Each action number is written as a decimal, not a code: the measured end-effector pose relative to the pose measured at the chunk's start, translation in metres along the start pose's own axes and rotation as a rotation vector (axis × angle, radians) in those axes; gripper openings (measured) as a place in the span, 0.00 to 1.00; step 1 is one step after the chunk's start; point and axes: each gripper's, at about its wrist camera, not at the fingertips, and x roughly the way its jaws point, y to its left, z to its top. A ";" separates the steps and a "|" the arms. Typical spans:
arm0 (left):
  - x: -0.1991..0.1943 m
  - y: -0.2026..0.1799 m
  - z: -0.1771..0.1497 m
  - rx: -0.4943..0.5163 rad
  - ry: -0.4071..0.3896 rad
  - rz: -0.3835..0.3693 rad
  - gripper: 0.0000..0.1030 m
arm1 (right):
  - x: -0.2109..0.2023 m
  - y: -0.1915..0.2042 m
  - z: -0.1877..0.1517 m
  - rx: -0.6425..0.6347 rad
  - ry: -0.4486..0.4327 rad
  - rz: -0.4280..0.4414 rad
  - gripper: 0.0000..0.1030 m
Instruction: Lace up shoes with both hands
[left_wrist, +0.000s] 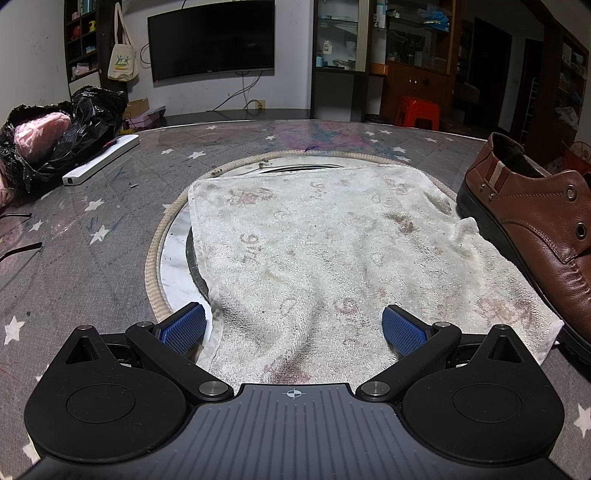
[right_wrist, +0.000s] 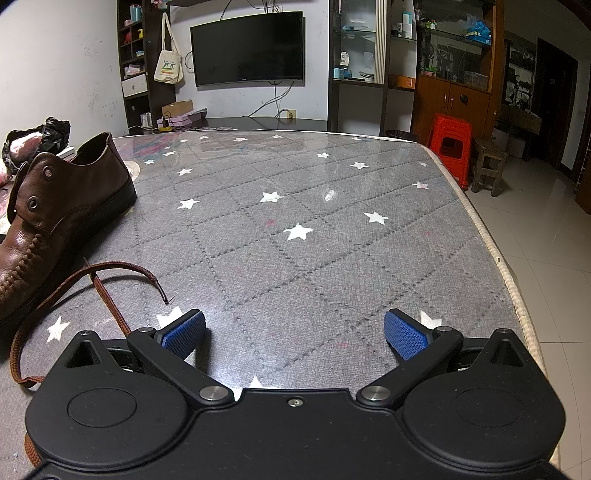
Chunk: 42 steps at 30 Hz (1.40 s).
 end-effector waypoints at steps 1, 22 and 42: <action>0.000 0.000 0.000 0.000 0.000 0.000 1.00 | 0.000 0.000 0.000 0.001 -0.001 0.000 1.00; 0.000 0.000 0.000 0.000 0.000 0.000 1.00 | 0.002 0.001 0.000 0.001 0.002 0.001 1.00; 0.000 0.000 0.000 -0.001 0.000 0.000 1.00 | 0.003 0.001 0.003 -0.001 0.030 0.002 1.00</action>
